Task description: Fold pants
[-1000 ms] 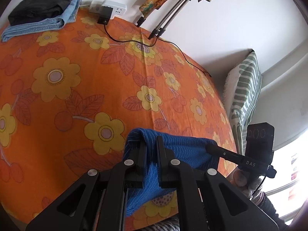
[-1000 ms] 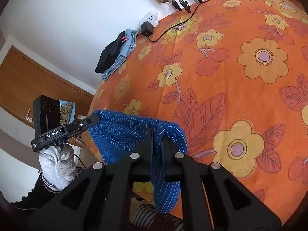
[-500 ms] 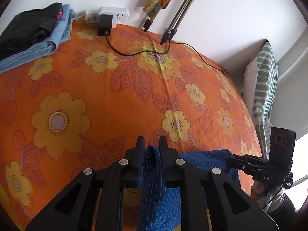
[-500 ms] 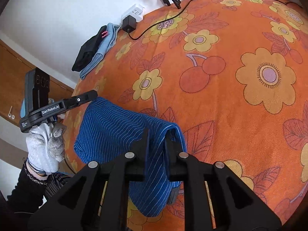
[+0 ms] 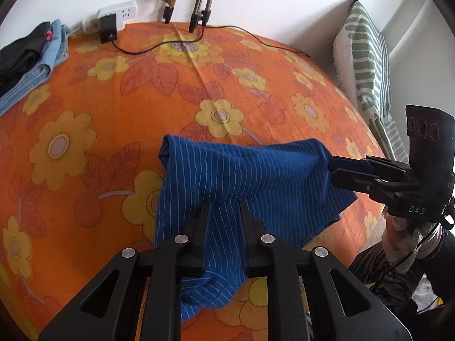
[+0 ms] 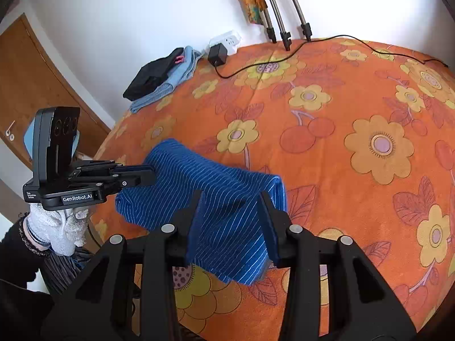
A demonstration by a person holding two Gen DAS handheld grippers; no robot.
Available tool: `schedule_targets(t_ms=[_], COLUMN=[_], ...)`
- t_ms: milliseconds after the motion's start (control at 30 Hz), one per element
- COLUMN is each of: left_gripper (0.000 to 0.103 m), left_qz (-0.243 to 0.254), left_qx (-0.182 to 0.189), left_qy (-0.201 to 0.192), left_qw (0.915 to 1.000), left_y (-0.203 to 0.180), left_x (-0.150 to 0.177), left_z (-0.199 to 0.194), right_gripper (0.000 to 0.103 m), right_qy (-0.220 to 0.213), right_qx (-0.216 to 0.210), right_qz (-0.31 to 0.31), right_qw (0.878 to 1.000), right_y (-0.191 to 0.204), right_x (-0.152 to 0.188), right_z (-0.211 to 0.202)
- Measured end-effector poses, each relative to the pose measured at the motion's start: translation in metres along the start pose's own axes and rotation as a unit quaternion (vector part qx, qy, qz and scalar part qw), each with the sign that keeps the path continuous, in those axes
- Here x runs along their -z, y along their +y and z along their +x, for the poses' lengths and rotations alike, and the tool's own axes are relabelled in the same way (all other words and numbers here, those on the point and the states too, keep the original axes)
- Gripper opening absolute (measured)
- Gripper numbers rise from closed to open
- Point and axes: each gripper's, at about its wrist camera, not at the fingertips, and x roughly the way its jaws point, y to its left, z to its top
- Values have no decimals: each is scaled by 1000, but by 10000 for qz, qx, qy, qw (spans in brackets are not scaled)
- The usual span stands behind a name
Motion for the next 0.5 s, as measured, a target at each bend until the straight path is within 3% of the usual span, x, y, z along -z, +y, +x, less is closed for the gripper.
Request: schedule_targets(t_ms=[100,267,500], left_gripper=[15,15,15], left_qz=[-280,-173,-128], left_qx=[264,347,408], left_qy=[208,145,-559], left_qw=[9990,9991,9975], left_y=[15,10,4], left_x=[10,17,-16], left_z=[3,-9,-30], right_gripper=[41,41,41], right_qy=[384,565,-154], right_qx=[61,28,-88], right_qz=[-78,-156,-212], right_qw=[9992,9983,9996], right_y=[3,0,7], right_x=[15,27,-3], right_z=[15,12,-8])
